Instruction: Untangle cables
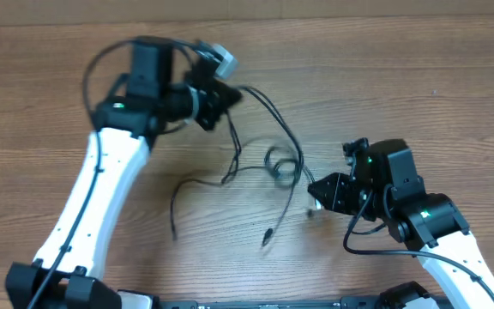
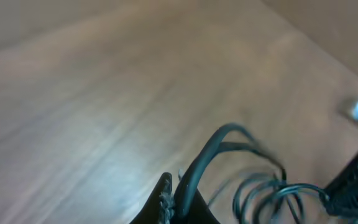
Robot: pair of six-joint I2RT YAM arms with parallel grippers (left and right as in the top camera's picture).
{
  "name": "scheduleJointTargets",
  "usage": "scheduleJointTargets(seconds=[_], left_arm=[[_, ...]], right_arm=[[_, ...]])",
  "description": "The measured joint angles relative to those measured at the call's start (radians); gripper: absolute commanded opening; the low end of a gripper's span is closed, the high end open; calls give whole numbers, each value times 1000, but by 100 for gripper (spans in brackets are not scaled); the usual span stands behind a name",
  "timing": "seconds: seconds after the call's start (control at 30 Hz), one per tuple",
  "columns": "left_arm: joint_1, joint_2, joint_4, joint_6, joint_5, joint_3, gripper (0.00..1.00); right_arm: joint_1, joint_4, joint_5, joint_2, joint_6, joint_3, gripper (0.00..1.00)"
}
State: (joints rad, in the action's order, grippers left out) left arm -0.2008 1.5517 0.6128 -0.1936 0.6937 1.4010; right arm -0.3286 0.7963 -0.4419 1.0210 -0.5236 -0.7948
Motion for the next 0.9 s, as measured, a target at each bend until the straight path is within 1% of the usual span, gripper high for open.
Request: scheduleJointTargets(seconds=[0.07,0.13,0.37,0.47,0.67,0.9], left_arm=[[37,-19,2,27,-10,0,4],[53,-36,30,43,-19,3,4],[45,-50,251,56,-30,8,4],[43,-50,305,33,-30,8,4],[24,-50,318,-43,2,8,5],[42,-58,243,-92,99,35,4]], right_arm=[[0,3,35,5,4,5,41],[0,-12,66,5,8,5,44],[0,-56,115,5,3,5,44],[0,-64,120,5,4,5,44],[0,-63,128,5,4,5,44],[0,-63,129,5,4,5,44]])
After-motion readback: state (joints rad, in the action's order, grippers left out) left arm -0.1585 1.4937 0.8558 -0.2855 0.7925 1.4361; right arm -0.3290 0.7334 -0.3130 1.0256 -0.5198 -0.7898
